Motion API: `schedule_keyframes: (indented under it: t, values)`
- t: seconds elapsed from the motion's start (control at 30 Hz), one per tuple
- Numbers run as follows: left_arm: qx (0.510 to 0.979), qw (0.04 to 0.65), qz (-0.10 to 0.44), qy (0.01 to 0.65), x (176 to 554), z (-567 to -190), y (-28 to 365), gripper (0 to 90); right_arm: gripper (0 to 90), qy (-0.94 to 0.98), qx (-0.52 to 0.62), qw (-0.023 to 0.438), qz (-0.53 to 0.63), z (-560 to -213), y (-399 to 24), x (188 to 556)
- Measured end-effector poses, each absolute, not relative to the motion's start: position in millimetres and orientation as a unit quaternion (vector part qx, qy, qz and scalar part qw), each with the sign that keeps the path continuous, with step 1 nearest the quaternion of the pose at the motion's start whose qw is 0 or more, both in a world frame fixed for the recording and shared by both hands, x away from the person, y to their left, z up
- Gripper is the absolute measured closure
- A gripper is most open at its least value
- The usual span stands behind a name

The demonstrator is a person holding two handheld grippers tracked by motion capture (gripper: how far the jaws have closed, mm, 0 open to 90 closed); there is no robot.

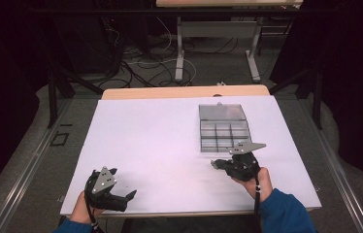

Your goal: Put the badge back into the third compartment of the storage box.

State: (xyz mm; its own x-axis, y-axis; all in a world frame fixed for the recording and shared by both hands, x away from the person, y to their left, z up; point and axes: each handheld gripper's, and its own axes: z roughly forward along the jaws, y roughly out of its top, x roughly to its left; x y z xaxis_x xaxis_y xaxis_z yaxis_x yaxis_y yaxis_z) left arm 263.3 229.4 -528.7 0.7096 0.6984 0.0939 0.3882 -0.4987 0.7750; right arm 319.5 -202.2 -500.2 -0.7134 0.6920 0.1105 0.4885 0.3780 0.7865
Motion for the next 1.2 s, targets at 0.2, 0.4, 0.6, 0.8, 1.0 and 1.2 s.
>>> schedule_keyframes:
  t: [0.2,0.4,0.6,0.8,1.0,1.2]
  values:
    - [0.844,0.379,0.204,0.32,263.6,-528.3,229.7,0.9,88.1,0.814,0.372,0.125,0.428,-502.1,-213.3,317.7]
    - [0.842,0.383,0.202,0.323,263.3,-528.6,229.3,0.9,88.1,0.808,0.384,0.131,0.428,-503.4,-224.5,315.5]
    - [0.842,0.383,0.202,0.323,263.3,-528.5,229.4,1.0,88.1,0.805,0.391,0.138,0.425,-504.7,-234.9,313.9]
    - [0.842,0.382,0.201,0.322,263.3,-528.3,229.7,1.0,88.1,0.798,0.403,0.143,0.425,-504.2,-242.3,313.3]
    - [0.842,0.383,0.203,0.322,263.5,-528.0,230.0,1.0,88.1,0.793,0.41,0.147,0.425,-503.9,-248.4,314.0]
    - [0.843,0.381,0.201,0.321,263.8,-528.0,229.5,1.1,88.1,0.793,0.412,0.155,0.422,-505.6,-251.5,315.3]
